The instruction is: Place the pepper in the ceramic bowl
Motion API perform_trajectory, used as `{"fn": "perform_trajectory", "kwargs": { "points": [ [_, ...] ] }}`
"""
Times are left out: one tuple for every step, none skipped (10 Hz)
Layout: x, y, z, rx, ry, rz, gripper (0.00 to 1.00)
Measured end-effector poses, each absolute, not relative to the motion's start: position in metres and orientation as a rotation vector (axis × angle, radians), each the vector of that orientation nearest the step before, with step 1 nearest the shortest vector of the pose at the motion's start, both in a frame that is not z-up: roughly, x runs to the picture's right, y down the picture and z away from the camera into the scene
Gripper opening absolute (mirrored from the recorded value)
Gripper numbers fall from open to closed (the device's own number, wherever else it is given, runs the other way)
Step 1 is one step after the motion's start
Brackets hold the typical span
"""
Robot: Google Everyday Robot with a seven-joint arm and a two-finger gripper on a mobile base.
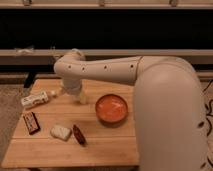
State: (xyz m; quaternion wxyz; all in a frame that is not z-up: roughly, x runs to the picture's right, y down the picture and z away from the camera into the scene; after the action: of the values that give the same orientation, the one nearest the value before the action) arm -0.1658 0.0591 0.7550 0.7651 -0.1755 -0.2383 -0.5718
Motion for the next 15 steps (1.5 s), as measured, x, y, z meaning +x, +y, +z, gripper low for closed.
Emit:
{"fn": "perform_trajectory", "kwargs": {
  "points": [
    [-0.153, 0.075, 0.757, -0.392, -0.51, -1.287, 0.8],
    [-0.142, 0.094, 0.765, -0.414, -0.495, -1.334, 0.8],
    [-0.137, 0.107, 0.771, -0.433, -0.483, -1.365, 0.8],
    [-0.132, 0.126, 0.782, -0.463, -0.466, -1.405, 0.8],
    [-0.128, 0.142, 0.79, -0.494, -0.454, -1.439, 0.8],
    [-0.127, 0.155, 0.794, -0.517, -0.451, -1.464, 0.8],
    [-0.125, 0.167, 0.796, -0.536, -0.456, -1.486, 0.8],
    [-0.116, 0.179, 0.796, -0.554, -0.466, -1.511, 0.8],
    [-0.109, 0.188, 0.794, -0.564, -0.479, -1.522, 0.8],
    [-0.105, 0.194, 0.794, -0.572, -0.488, -1.531, 0.8],
    [-0.104, 0.2, 0.795, -0.582, -0.5, -1.544, 0.8],
    [-0.105, 0.206, 0.795, -0.587, -0.516, -1.557, 0.8],
    [-0.104, 0.211, 0.795, -0.592, -0.532, -1.568, 0.8],
    [-0.104, 0.217, 0.793, -0.597, -0.555, -1.584, 0.8],
    [-0.107, 0.222, 0.791, -0.595, -0.576, -1.603, 0.8]
  ]
}}
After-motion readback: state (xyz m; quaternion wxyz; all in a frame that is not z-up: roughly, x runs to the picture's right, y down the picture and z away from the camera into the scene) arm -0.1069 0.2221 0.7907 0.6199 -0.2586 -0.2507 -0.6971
